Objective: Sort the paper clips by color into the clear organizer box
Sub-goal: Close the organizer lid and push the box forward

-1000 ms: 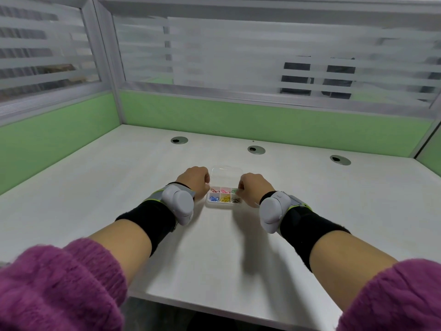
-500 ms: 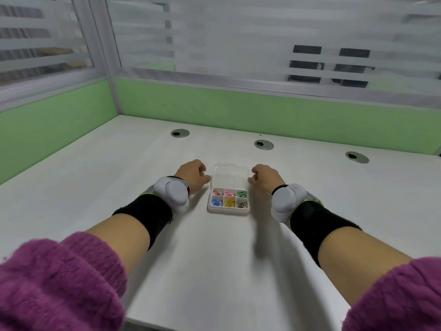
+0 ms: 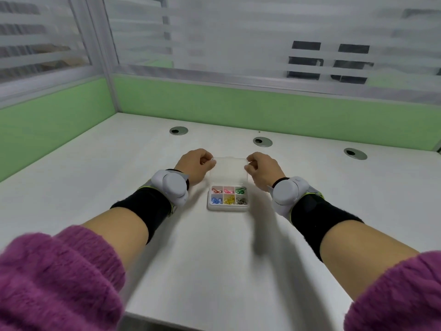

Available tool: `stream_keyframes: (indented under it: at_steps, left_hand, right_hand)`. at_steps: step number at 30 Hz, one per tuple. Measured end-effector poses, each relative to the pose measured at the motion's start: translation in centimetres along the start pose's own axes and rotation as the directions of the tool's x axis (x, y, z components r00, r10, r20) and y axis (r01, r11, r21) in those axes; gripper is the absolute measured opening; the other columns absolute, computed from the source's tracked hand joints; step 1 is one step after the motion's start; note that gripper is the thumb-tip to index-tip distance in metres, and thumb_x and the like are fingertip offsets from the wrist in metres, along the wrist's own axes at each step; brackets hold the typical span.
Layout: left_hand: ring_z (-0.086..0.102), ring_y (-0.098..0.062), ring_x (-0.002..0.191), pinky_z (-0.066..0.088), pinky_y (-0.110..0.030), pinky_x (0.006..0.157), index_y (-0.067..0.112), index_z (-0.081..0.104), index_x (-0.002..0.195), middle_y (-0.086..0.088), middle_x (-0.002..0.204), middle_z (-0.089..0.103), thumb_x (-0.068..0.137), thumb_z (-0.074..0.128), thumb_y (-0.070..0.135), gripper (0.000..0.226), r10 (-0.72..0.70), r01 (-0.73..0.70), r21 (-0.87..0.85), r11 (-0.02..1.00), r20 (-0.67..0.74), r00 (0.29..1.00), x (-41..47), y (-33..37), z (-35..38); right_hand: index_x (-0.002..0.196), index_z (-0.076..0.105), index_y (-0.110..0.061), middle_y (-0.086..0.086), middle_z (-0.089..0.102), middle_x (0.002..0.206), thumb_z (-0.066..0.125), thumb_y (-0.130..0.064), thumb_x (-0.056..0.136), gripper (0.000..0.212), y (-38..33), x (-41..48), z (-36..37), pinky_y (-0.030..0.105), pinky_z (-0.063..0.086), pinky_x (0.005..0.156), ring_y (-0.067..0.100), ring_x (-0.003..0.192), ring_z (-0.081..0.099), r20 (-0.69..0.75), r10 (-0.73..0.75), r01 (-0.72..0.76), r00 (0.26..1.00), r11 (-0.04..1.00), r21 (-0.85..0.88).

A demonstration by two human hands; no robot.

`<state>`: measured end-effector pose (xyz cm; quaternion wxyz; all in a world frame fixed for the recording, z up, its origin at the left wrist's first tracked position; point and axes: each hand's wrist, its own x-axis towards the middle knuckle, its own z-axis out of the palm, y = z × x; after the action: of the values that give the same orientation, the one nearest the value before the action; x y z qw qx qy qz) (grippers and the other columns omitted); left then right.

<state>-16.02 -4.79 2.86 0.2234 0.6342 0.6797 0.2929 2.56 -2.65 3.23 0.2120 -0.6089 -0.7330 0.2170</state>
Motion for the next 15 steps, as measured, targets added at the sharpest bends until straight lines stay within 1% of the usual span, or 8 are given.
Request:
stream_keyframes:
  at_steps: [1, 3, 6, 9, 10, 12, 15]
  left_hand:
    - [0.056, -0.021, 0.094, 0.038, -0.024, 0.08, 0.007, 0.061, 0.115, -0.01, 0.115, 0.066, 0.095, 0.054, 0.025, 0.028, 0.028, -0.028, 0.003, 1.0, -0.017, 0.999, -0.5, 0.3, -0.4]
    - [0.053, -0.016, 0.089, 0.037, -0.023, 0.078, 0.009, 0.064, 0.111, -0.009, 0.111, 0.068, 0.095, 0.052, 0.026, 0.026, 0.072, -0.071, 0.005, 0.997, -0.04, 0.997, -1.4, 0.7, -0.8]
    - [0.055, -0.017, 0.088, 0.04, -0.025, 0.079, 0.011, 0.066, 0.107, -0.007, 0.108, 0.07, 0.096, 0.05, 0.029, 0.027, 0.108, -0.106, 0.034, 0.994, -0.044, 0.993, -2.6, 0.9, -1.0]
    - [0.058, -0.019, 0.091, 0.044, -0.029, 0.085, 0.015, 0.069, 0.103, -0.004, 0.107, 0.071, 0.096, 0.05, 0.031, 0.026, 0.123, -0.119, 0.069, 0.99, -0.046, 0.991, -4.5, 0.9, -0.9]
    - [0.06, -0.02, 0.094, 0.046, -0.031, 0.086, 0.015, 0.07, 0.102, -0.003, 0.107, 0.071, 0.096, 0.05, 0.03, 0.026, 0.123, -0.12, 0.077, 0.99, -0.043, 0.991, -4.7, 0.8, -0.8]
    - [0.062, -0.021, 0.101, 0.046, -0.032, 0.089, 0.014, 0.071, 0.102, -0.002, 0.108, 0.071, 0.095, 0.052, 0.029, 0.025, 0.136, -0.132, 0.097, 0.986, -0.032, 0.99, -5.7, 0.7, -0.6]
    - [0.062, -0.019, 0.105, 0.045, -0.03, 0.091, 0.014, 0.071, 0.105, -0.002, 0.112, 0.07, 0.094, 0.054, 0.027, 0.024, 0.147, -0.145, 0.122, 0.982, -0.006, 0.989, -6.9, 0.5, -0.3]
  right_hand:
    - [0.126, 0.054, -0.006, 0.013, 0.063, 0.123, 0.047, -0.018, 0.097, 0.032, -0.2, -0.5, -0.3, 0.032, 0.042, 0.095, 0.03, 0.115, 0.055, -0.02, -0.021, 0.022, 1.0, 1.0, 0.019]
    - [0.121, 0.059, -0.007, 0.013, 0.066, 0.118, 0.046, -0.019, 0.097, 0.03, -0.4, -1.3, -0.8, 0.031, 0.044, 0.09, 0.029, 0.109, 0.058, -0.055, -0.066, 0.069, 0.996, 0.996, 0.061]
    - [0.11, 0.067, -0.007, 0.012, 0.071, 0.11, 0.047, -0.021, 0.097, 0.027, -0.5, -2.3, -1.1, 0.031, 0.045, 0.084, 0.027, 0.096, 0.06, -0.067, -0.125, 0.131, 0.99, 0.987, 0.09]
    - [0.106, 0.07, -0.007, 0.012, 0.073, 0.106, 0.048, -0.022, 0.097, 0.028, -0.6, -4.0, -1.2, 0.029, 0.042, 0.077, 0.026, 0.09, 0.06, -0.032, -0.16, 0.161, 0.987, 0.986, 0.052]
    - [0.105, 0.071, -0.007, 0.012, 0.073, 0.106, 0.048, -0.023, 0.097, 0.028, -0.6, -4.3, -1.0, 0.029, 0.043, 0.077, 0.026, 0.091, 0.061, -0.017, -0.161, 0.162, 0.987, 0.986, 0.044]
    - [0.105, 0.072, -0.007, 0.01, 0.073, 0.11, 0.05, -0.023, 0.096, 0.028, -0.6, -5.3, -0.8, 0.031, 0.047, 0.084, 0.026, 0.099, 0.063, 0.001, -0.164, 0.164, 0.986, 0.986, 0.033]
    - [0.107, 0.072, -0.008, 0.008, 0.071, 0.115, 0.054, -0.021, 0.094, 0.026, -0.6, -6.3, -0.6, 0.031, 0.047, 0.091, 0.025, 0.107, 0.063, 0.02, -0.161, 0.161, 0.987, 0.987, 0.012]
